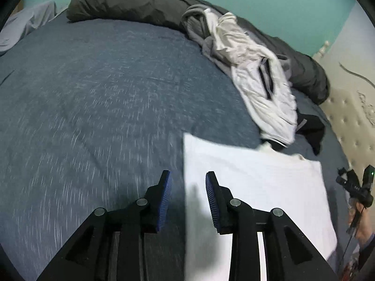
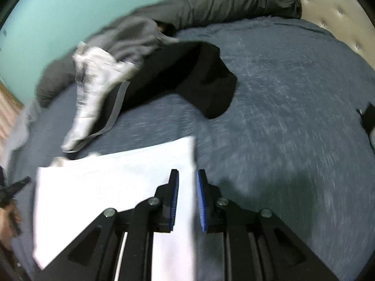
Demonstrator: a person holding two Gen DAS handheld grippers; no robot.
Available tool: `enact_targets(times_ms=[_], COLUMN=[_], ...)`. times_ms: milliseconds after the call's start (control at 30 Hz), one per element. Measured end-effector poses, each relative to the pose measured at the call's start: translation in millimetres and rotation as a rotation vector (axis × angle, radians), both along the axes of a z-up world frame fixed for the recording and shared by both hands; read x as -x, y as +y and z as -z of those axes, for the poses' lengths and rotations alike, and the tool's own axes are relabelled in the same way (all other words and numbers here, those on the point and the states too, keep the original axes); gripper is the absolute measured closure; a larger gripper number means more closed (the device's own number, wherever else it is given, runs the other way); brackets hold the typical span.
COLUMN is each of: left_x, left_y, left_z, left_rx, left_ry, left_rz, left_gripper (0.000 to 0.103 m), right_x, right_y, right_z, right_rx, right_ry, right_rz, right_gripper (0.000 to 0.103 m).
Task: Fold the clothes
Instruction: 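Open both tools and pull them back from the folded shirt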
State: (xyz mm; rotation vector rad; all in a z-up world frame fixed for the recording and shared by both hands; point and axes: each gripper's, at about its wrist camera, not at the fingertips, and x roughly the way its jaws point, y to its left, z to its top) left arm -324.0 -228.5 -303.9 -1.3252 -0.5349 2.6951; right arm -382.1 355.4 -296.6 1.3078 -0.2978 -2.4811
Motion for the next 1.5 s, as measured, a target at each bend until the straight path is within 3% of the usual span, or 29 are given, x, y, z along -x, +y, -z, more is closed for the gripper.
enact_targets(times_ms=[133, 267, 533, 700, 833, 967, 1167, 1300, 1500], left_x=[-49, -94, -157, -172, -175, -176, -177, -180, -181], left_y=[19, 44, 68, 65, 59, 51, 44, 40, 28], left_z=[-5, -1, 15, 15, 25, 28, 29, 22, 21], left_rx=[-0.067, -0.102, -0.135, -0.097, -0.098, -0.106, -0.127, -0.143, -0.164], left_ry=[0.004, 0.001, 0.0, 0.017, -0.005, -0.003, 0.005, 0.036, 0.04], left_rz=[0.026, 0.051, 0.063, 0.077, 0.074, 0.07, 0.059, 0.049, 0.024], left_gripper=[0.065, 0.065, 0.064, 0.063, 0.063, 0.063, 0.062, 0.062, 0.061], right_x=[-64, -131, -223, -232, -237, -244, -248, -256, -262], right_y=[-7, -35, -120, -165, -197, -205, -209, -239, -257], right_z=[-16, -20, 5, 15, 33, 51, 28, 17, 21], right_rx=[0.126, 0.189, 0.249, 0.193, 0.066, -0.008, -0.008, -0.077, -0.098], right_ry=[-0.002, -0.019, -0.114, -0.125, -0.158, -0.169, -0.124, -0.078, -0.075], right_rz=[-0.063, -0.114, -0.216, -0.237, -0.26, -0.265, -0.242, -0.302, -0.312], right_gripper=[0.088, 0.088, 0.088, 0.089, 0.089, 0.091, 0.091, 0.091, 0.091])
